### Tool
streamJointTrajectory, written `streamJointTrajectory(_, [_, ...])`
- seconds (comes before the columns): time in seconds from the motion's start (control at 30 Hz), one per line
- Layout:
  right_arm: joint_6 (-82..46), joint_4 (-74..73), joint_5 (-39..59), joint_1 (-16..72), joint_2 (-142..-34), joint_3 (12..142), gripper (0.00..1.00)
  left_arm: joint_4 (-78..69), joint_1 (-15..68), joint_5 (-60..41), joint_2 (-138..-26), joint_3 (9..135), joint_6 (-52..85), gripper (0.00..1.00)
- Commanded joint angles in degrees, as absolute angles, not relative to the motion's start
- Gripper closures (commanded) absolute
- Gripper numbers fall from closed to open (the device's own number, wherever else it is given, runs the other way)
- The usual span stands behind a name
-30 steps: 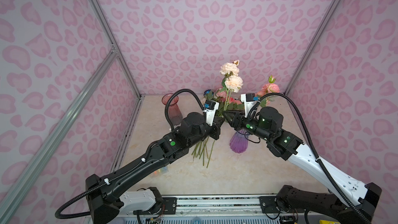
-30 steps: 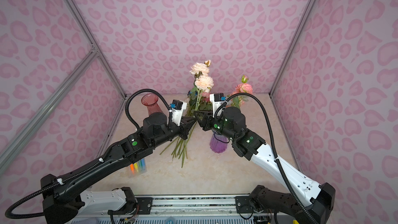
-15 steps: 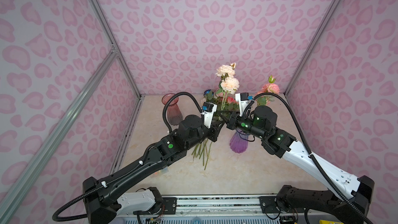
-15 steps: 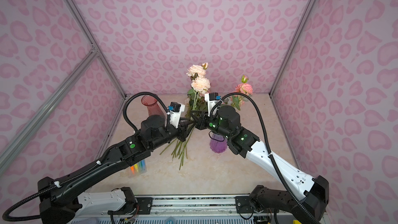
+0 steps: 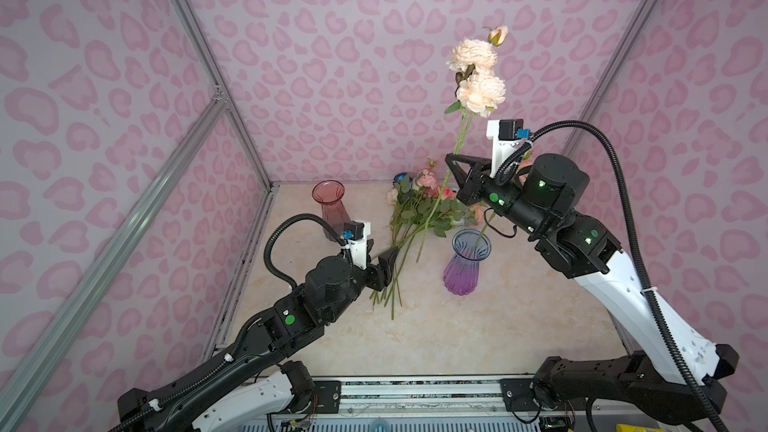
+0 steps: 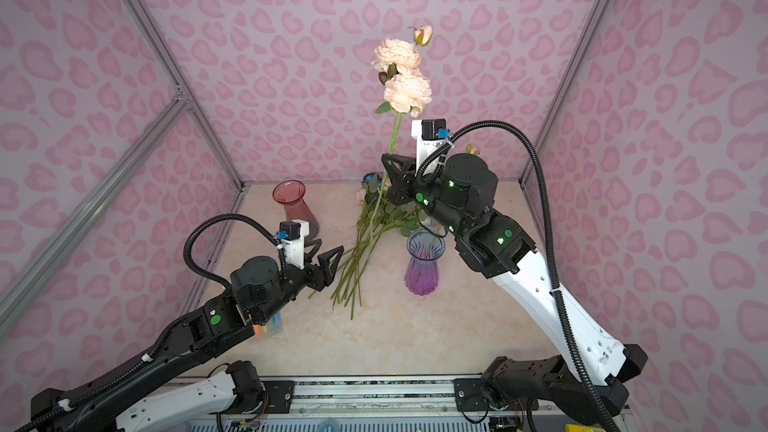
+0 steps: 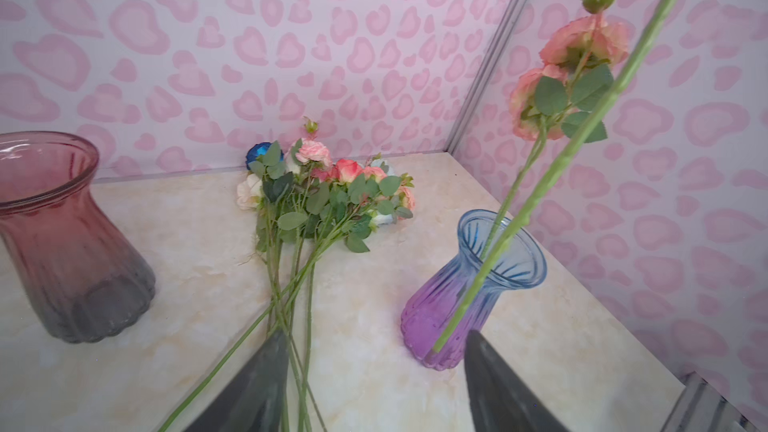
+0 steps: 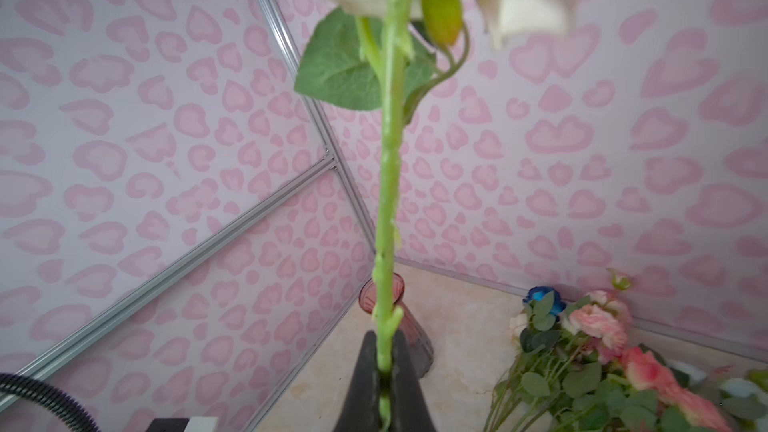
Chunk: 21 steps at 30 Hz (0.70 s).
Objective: Arrange the flowers into the vase
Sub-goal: 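Grasp the cream rose stem with the right gripper and open the left gripper, then lower the cream rose into the purple vase with the right gripper, then release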
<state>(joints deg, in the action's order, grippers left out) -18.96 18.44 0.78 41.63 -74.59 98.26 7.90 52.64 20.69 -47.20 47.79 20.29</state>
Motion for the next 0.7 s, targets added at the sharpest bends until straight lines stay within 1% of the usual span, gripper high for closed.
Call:
streamJointTrajectory(0.0, [-9.6,22.8,-10.0,41.7,-75.4,101.5,1.00,8.7,52.6,24.9,-45.3,46.2,21.5,0.32])
streamJointTrajectory(0.17, [-3.2,26.0,-18.1,41.7,-77.0,106.7,1.00,8.1,52.2,26.8,-44.3,44.7,22.0,0.29])
streamJointTrajectory(0.3, [-1.1,28.2,-19.7,41.7,-76.6,106.4,1.00,8.2,52.0,26.2,-45.3,44.8,21.9,0.29])
streamJointTrajectory(0.4, [-0.9,29.2,-19.3,41.7,-74.9,102.1,1.00,7.9,51.9,25.9,-46.1,44.5,22.2,0.29])
streamJointTrajectory(0.53, [-1.7,27.1,-17.8,41.6,-71.0,91.5,1.00,7.5,51.8,25.8,-46.8,44.1,23.1,0.29])
streamJointTrajectory(0.6, [-3.4,27.6,-19.7,41.5,-70.5,88.8,1.00,7.6,51.7,25.7,-47.4,44.2,23.4,0.29])
streamJointTrajectory(0.67, [-4.1,27.3,-19.2,41.2,-70.1,85.7,1.00,7.8,51.5,25.3,-48.1,44.5,23.5,0.29])
